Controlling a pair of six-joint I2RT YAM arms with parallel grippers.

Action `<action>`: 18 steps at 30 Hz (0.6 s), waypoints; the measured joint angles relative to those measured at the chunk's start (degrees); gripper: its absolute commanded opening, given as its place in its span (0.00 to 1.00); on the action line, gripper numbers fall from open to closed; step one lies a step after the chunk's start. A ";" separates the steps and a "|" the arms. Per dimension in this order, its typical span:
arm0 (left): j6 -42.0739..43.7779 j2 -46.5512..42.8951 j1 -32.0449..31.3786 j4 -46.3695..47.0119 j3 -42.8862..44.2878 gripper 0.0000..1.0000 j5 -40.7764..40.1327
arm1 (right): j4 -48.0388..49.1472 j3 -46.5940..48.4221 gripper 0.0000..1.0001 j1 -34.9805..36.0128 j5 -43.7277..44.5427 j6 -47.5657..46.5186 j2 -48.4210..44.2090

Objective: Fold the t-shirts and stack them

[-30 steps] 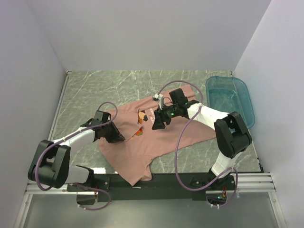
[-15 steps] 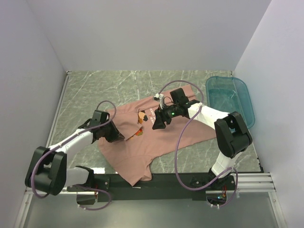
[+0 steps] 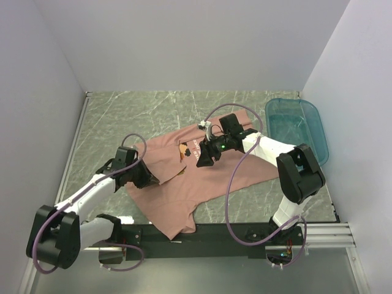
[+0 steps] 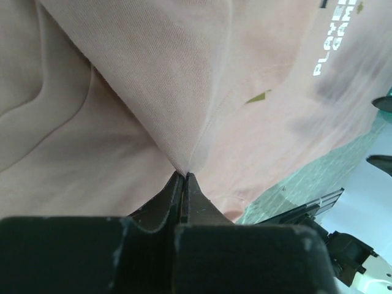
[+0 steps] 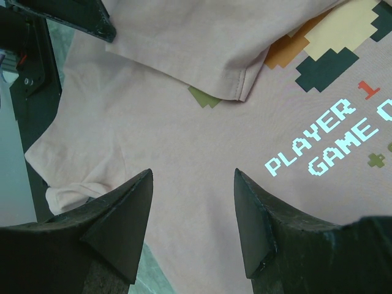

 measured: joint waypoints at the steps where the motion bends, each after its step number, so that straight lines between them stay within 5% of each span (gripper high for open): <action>1: -0.11 -0.68 0.00 -0.24 -0.13 0.00 0.00 | 0.00 0.00 0.62 0.00 0.00 0.00 0.02; 15: -0.20 -2.71 2.89 -1.14 -1.86 0.02 -0.17 | -0.42 0.00 0.62 0.00 -0.02 -0.02 0.57; 18: -0.07 -3.06 4.00 -1.51 -1.92 0.23 -0.90 | -0.70 0.00 0.62 0.00 0.00 -0.22 0.70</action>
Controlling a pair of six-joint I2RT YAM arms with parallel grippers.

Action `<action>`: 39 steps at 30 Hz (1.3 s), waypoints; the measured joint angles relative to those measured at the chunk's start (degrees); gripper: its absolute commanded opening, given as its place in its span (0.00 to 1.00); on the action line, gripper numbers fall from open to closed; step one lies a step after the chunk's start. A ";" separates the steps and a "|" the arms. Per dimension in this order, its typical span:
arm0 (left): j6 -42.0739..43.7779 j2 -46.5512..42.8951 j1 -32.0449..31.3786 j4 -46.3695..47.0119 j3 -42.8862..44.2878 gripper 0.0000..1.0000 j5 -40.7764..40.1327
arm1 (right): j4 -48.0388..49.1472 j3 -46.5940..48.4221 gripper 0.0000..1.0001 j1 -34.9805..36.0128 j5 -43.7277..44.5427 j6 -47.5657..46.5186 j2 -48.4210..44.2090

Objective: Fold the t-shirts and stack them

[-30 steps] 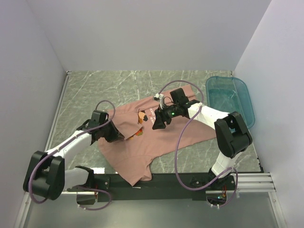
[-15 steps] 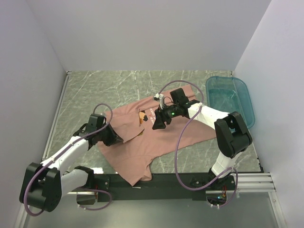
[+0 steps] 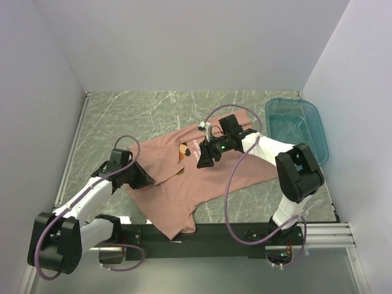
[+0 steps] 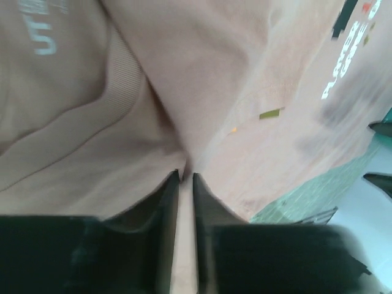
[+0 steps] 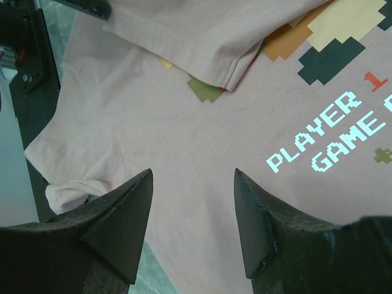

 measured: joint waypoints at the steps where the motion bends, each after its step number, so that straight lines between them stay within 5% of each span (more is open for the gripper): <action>1: -0.02 -0.37 0.39 -0.24 0.00 0.42 -0.17 | -0.15 0.00 0.62 0.00 0.07 -0.09 0.00; 4: -0.09 -2.91 1.31 -1.55 0.04 0.65 -1.44 | -0.92 0.11 0.62 0.00 0.28 -0.52 0.00; 8: 0.04 -7.02 2.43 -3.96 1.31 0.75 -4.09 | -2.47 0.98 0.62 -0.11 1.07 -1.86 0.00; 13: -0.92 -9.09 10.69 1.25 2.47 0.58 -4.98 | -3.89 1.70 0.62 -1.14 1.51 -3.50 -0.96; 16: -1.90 -3.13 16.96 6.88 3.54 0.48 -4.83 | -4.48 1.70 0.62 -1.97 1.42 -3.89 -2.45; 24: -1.86 17.68 22.03 11.17 14.01 0.46 -6.10 | -4.63 1.73 0.62 -3.02 0.13 -4.37 -4.50; 39: 1.22 30.05 25.27 10.58 19.69 0.43 -11.69 | -4.98 1.73 0.62 -4.04 -0.50 -4.37 -4.61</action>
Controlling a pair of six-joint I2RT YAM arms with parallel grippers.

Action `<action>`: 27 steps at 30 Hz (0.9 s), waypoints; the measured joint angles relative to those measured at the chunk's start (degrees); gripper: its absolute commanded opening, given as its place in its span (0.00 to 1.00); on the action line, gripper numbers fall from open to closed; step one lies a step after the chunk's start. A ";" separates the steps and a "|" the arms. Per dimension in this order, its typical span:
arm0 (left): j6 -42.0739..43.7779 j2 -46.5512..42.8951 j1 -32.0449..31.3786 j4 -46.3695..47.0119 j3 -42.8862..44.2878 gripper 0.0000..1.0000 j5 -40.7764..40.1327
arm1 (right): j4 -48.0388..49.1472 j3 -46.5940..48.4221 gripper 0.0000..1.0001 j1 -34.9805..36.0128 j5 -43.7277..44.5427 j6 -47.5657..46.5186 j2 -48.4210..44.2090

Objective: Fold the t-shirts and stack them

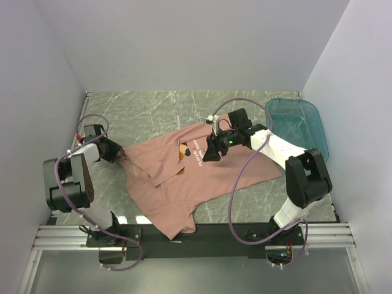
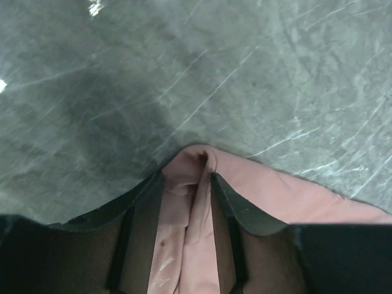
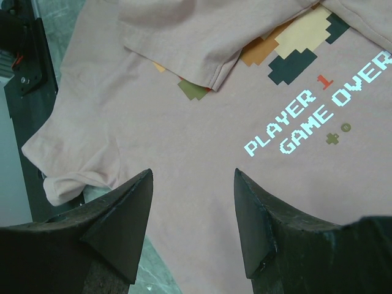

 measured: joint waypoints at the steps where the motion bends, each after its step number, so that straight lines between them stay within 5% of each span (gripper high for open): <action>1: 0.15 0.70 0.00 0.15 0.22 0.43 0.37 | -0.02 0.00 0.62 -0.02 0.00 0.00 0.00; 17: 2.27 4.68 0.04 -0.24 4.87 0.36 1.27 | -0.31 0.00 0.62 -0.42 -0.83 -0.02 0.00; 27: 4.31 8.31 0.31 -0.57 7.34 0.03 3.72 | -0.50 0.00 0.62 -0.48 -0.90 -0.07 0.00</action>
